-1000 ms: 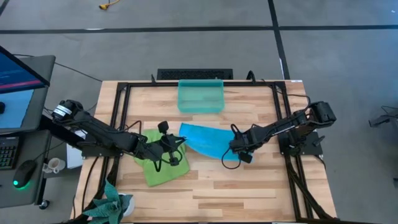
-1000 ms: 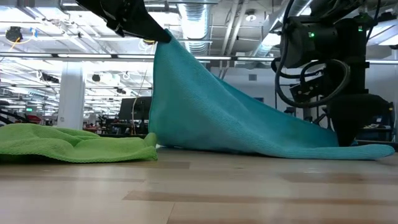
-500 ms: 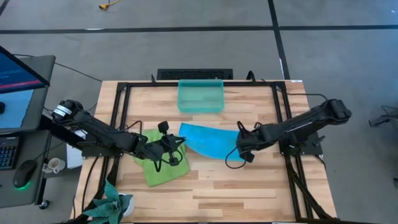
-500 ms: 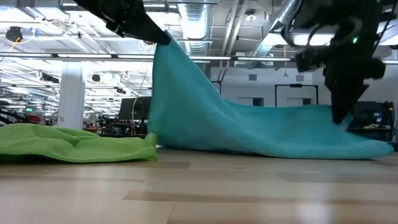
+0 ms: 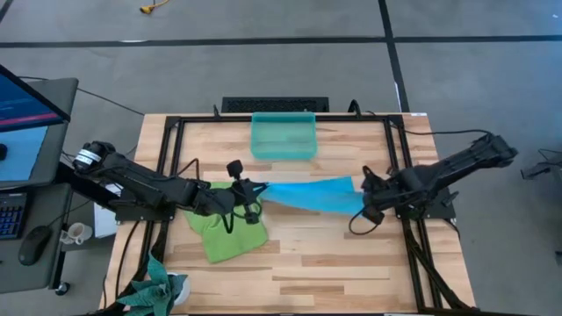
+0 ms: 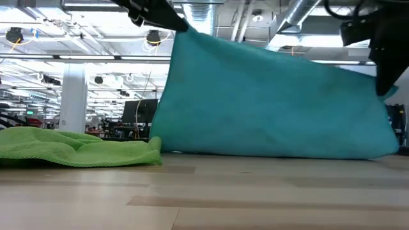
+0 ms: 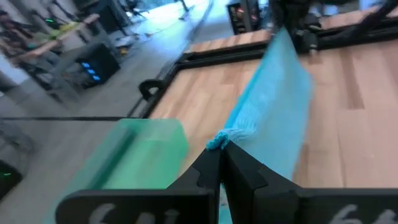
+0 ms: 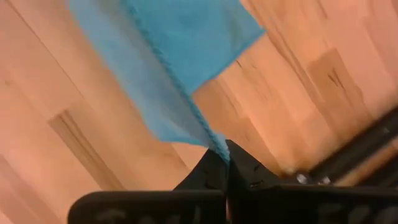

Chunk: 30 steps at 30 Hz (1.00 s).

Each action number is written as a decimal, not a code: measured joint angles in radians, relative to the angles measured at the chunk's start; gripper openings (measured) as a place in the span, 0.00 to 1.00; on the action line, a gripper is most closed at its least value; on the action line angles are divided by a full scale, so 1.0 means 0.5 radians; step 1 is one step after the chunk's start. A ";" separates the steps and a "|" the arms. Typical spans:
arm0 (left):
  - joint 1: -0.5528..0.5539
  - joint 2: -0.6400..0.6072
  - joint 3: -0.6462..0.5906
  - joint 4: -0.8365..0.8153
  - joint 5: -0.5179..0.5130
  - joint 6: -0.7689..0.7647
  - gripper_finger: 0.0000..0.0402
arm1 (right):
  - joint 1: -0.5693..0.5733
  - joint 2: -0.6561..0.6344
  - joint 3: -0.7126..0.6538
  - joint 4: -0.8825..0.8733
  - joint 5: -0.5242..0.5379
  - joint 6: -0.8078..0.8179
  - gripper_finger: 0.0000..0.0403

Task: Roll microfiber towels into tight, uniform cylinder then place into a basket
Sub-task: Fold the blue microfiber cloth

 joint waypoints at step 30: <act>0.472 0.000 0.484 0.018 0.271 0.867 0.00 | 0.135 -0.273 0.784 -0.420 1.042 -0.389 0.02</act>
